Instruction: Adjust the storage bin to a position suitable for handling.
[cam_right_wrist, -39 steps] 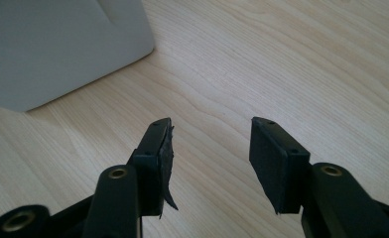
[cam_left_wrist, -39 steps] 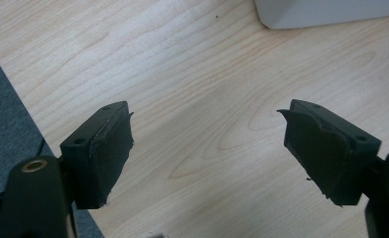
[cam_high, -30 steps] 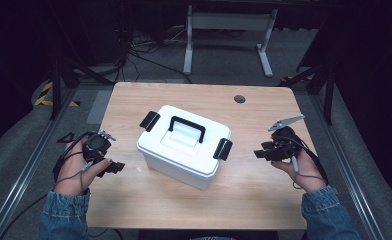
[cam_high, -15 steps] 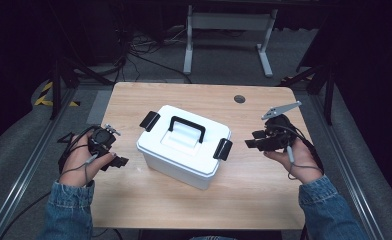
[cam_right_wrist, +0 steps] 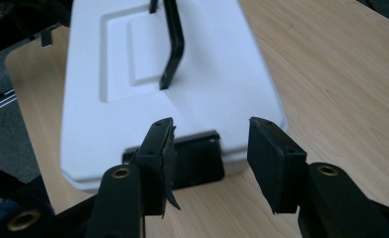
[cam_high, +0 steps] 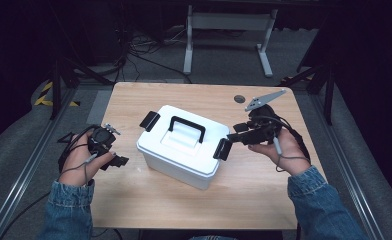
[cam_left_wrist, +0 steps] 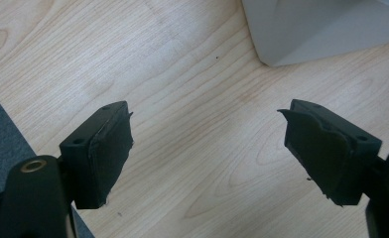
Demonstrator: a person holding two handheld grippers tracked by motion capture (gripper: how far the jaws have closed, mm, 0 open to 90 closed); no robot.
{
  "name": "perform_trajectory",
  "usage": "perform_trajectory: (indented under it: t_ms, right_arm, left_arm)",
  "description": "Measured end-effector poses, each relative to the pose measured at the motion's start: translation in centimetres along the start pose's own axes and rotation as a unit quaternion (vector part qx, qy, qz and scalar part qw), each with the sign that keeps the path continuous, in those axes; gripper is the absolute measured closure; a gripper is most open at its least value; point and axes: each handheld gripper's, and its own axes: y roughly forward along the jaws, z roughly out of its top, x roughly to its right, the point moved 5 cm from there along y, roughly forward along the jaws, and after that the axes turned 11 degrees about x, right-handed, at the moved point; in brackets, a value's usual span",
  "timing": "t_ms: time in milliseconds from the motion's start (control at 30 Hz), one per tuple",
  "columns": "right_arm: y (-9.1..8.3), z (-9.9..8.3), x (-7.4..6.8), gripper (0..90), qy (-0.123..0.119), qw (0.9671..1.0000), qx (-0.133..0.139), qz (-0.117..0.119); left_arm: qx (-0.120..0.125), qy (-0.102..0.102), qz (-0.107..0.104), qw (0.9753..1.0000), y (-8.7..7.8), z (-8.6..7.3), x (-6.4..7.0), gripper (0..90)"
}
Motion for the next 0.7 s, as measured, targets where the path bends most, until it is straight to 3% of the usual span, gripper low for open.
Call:
perform_trajectory:
  t_ms: [267, 700]
  right_arm:
    - [2.2, 2.1, -1.8, 52.4, -0.024, 0.9994, -0.003, 0.023]
    - [6.1, 3.4, -2.1, 51.3, -0.006, 0.9992, -0.02, 0.035]
  left_arm:
    - [0.005, 0.001, -0.001, 1.0, -0.1, 0.0, 0.0, 19.5]
    - [0.007, 0.006, -0.002, 1.0, 0.1, 0.1, 0.1, 19.5]
